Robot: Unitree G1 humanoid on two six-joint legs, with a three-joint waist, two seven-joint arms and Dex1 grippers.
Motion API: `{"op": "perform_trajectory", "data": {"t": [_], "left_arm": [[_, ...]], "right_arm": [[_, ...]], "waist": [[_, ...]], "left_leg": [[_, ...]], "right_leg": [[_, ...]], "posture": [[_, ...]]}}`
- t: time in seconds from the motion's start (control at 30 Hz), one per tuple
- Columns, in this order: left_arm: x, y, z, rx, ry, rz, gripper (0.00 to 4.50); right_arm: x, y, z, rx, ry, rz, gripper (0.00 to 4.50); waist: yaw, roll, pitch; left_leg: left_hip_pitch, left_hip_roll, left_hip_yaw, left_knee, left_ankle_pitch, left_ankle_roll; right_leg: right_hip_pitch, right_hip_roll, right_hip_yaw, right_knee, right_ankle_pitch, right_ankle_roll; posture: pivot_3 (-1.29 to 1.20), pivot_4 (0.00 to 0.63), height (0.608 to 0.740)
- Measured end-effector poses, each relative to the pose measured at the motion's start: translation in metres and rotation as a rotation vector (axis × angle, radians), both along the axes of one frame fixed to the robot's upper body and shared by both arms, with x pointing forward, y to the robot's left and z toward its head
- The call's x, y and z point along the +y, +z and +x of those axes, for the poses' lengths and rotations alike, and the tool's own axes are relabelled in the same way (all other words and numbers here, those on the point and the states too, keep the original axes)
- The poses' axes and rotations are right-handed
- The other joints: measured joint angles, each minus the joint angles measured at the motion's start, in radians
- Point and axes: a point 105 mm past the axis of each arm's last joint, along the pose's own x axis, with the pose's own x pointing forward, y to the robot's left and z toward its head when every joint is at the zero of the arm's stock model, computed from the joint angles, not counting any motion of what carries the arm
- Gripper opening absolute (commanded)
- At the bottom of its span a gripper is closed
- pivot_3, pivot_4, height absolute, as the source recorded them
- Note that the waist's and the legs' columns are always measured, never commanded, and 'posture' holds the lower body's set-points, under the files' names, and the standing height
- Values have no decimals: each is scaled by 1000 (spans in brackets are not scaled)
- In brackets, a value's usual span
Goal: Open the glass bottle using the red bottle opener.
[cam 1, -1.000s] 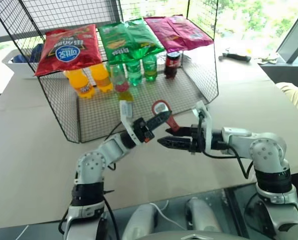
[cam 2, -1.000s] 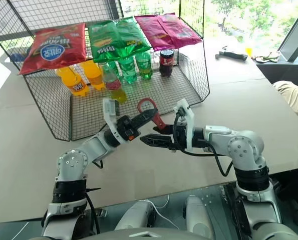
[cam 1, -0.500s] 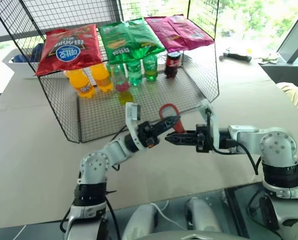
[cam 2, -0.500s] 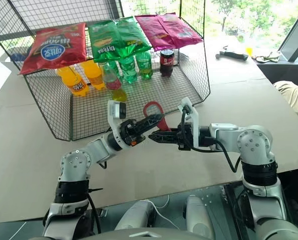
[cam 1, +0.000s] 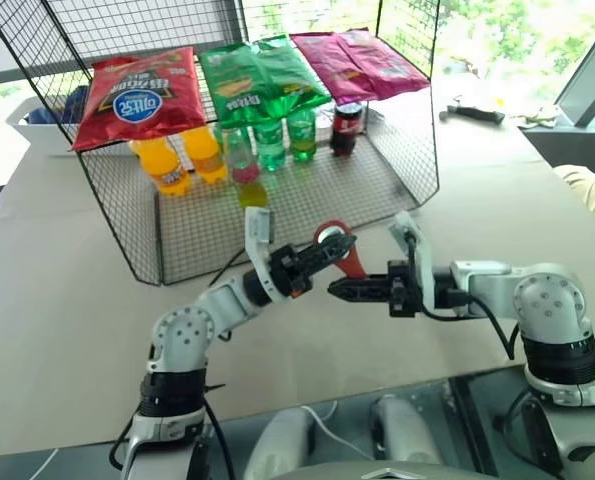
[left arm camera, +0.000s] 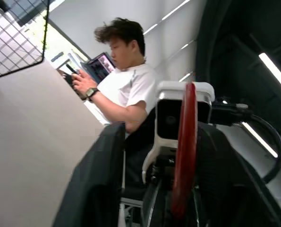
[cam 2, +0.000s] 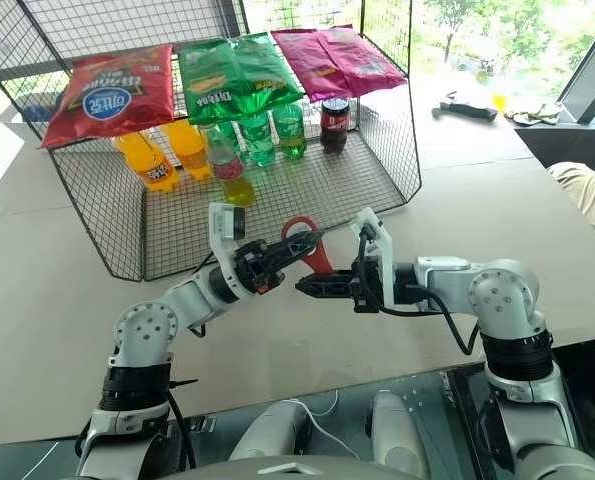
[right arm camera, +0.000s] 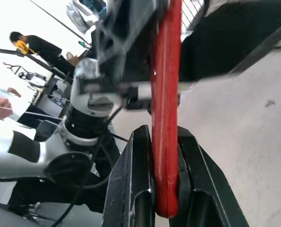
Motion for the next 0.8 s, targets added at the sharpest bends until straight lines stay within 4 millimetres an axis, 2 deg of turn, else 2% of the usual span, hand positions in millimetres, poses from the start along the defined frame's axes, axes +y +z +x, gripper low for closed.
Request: {"op": "perform_trajectory", "data": {"t": [0.07, 0.27, 0.37, 0.47, 0.53, 0.63, 0.7, 0.8], "left_arm": [[3, -1, 4, -15, 37, 16, 4463], [19, -1, 17, -36, 184, 44, 4463], [46, -14, 22, -65, 409, 144, 4463], [65, -23, 26, -103, 579, 247, 4463], [73, -24, 29, -135, 647, 292, 4463], [94, -16, 40, -248, 850, 403, 4463], [111, -7, 55, -319, 995, 483, 4463], [128, 4, 70, -420, 1123, 592, 4463]], "right_arm": [[-5, -8, -1, 3, -23, -23, 0], [-18, -22, 5, -43, -142, -66, 0], [-48, -27, 48, -210, -447, -150, 0], [-71, -25, 72, -320, -626, -193, 0], [-75, -23, 77, -350, -670, -195, 0], [-78, -23, 85, -383, -736, -189, 0], [-79, -22, 87, -411, -757, -190, 0], [-77, -21, 88, -433, -769, -183, 0]], "waist": [[1, 0, 0], [0, 0, 0], [0, -1, 0], [5, -1, 0], [9, -1, 0], [10, -1, 0], [15, -1, 0], [18, -1, 0]], "left_leg": [[-2, 0, 0, 0, 0, 0], [-11, 0, 1, 2, 0, 0], [-10, 0, 3, 1, 0, 0], [-10, 0, 3, 1, 0, 0], [-11, 0, 3, 1, 0, 0], [-11, 0, 3, 1, 0, 0], [-11, -1, 2, 1, 0, 0], [-11, -1, 3, 1, 0, 0]], "right_leg": [[-2, 0, 0, 0, 0, 0], [-11, -1, 1, 2, 0, 0], [-12, -1, 3, 2, 0, 0], [-12, -1, 3, 2, 0, 0], [-12, 0, 3, 2, 0, 0], [-12, -1, 3, 2, 0, 0], [-12, 0, 2, 2, 0, 0], [-12, 0, 3, 2, 0, 0]], "posture": [[0, 150, 740], [0, 150, 740], [0, 150, 740], [0, 150, 740], [0, 150, 740], [0, 150, 740], [0, 150, 740], [0, 150, 740]]}}
